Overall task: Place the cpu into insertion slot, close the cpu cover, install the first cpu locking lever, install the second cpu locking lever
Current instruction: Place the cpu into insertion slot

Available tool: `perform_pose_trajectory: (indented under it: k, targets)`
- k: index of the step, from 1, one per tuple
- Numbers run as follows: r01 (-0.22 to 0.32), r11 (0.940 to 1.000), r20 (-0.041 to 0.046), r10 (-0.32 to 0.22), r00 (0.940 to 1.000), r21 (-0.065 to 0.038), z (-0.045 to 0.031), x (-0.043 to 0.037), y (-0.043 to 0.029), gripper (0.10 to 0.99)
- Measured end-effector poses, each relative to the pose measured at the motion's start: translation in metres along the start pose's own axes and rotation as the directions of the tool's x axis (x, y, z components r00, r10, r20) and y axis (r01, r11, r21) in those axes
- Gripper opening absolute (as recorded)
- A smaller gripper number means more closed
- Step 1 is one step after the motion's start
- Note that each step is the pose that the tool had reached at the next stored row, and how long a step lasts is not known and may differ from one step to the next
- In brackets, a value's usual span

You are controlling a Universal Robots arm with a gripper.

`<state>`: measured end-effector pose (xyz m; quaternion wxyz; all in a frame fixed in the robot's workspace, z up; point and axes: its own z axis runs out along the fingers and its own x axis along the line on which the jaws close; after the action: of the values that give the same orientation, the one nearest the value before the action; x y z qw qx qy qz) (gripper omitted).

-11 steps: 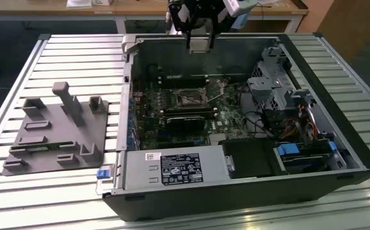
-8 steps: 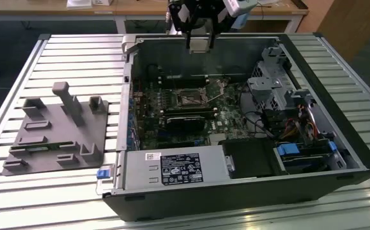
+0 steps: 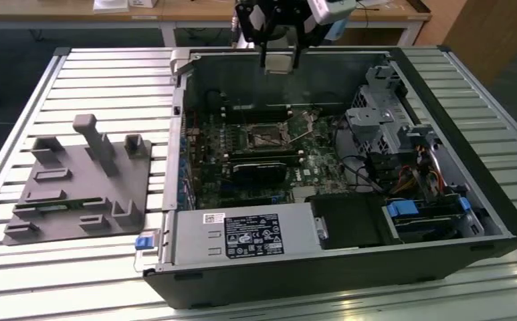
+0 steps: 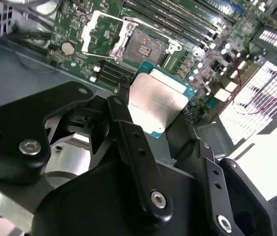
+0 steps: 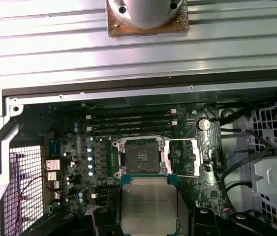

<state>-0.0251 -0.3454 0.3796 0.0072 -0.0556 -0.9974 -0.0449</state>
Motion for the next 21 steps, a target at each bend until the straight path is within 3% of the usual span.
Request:
perform_pose_trajectory:
  k: [5, 10, 15, 21]
  targets:
    - [-0.088, 0.9962, 0.0078, 0.088, 0.9961, -0.002, 0.0006, 0.0, -0.0001, 0.541]
    - [-0.176, 0.9844, 0.0155, 0.176, 0.9843, -0.004, 0.0012, 0.0, -0.0001, 0.541]
    - [-0.265, 0.9643, 0.0231, 0.265, 0.964, -0.007, 0.0019, -0.0001, -0.0002, 0.541]
    - [-0.368, 0.9298, 0.0316, 0.368, 0.9292, -0.013, 0.0027, 0.0, -0.0003, 0.541]
